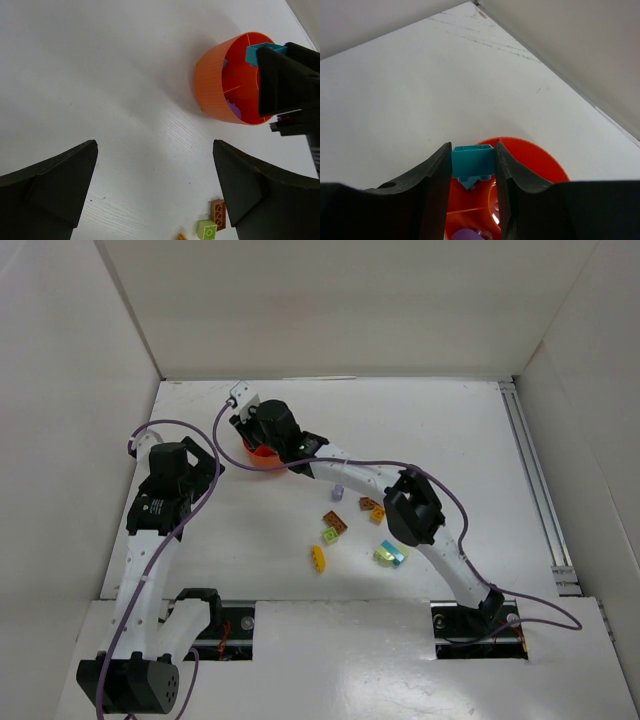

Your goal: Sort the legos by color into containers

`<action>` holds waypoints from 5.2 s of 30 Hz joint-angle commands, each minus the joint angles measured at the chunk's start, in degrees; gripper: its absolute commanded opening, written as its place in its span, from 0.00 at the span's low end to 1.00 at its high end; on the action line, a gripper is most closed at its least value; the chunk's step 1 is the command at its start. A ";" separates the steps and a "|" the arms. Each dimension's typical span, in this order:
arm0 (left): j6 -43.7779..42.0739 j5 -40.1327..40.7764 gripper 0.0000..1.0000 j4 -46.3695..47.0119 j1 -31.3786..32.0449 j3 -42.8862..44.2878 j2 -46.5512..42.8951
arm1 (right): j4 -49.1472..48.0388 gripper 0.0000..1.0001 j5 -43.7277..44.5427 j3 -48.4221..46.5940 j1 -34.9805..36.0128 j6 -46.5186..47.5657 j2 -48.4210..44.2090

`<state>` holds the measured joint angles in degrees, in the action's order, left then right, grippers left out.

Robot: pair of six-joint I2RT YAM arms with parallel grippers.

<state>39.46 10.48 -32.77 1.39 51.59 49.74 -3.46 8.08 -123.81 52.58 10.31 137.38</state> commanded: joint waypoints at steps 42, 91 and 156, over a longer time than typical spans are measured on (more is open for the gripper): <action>-5.89 -10.47 0.99 6.67 -0.25 1.05 -2.63 | -1.90 0.83 4.76 13.74 -4.49 -1.22 -22.55; -10.11 -2.22 0.18 21.35 43.35 23.55 59.43 | 27.19 0.98 10.56 82.68 -36.58 -19.45 -98.01; -10.63 10.35 0.14 17.22 22.08 17.05 38.41 | 28.43 0.98 12.67 79.34 -37.64 -12.33 -94.75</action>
<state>28.56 20.80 -16.93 23.88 69.04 88.33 25.43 19.70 -41.76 15.33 -2.35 42.83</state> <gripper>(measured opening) 0.251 0.984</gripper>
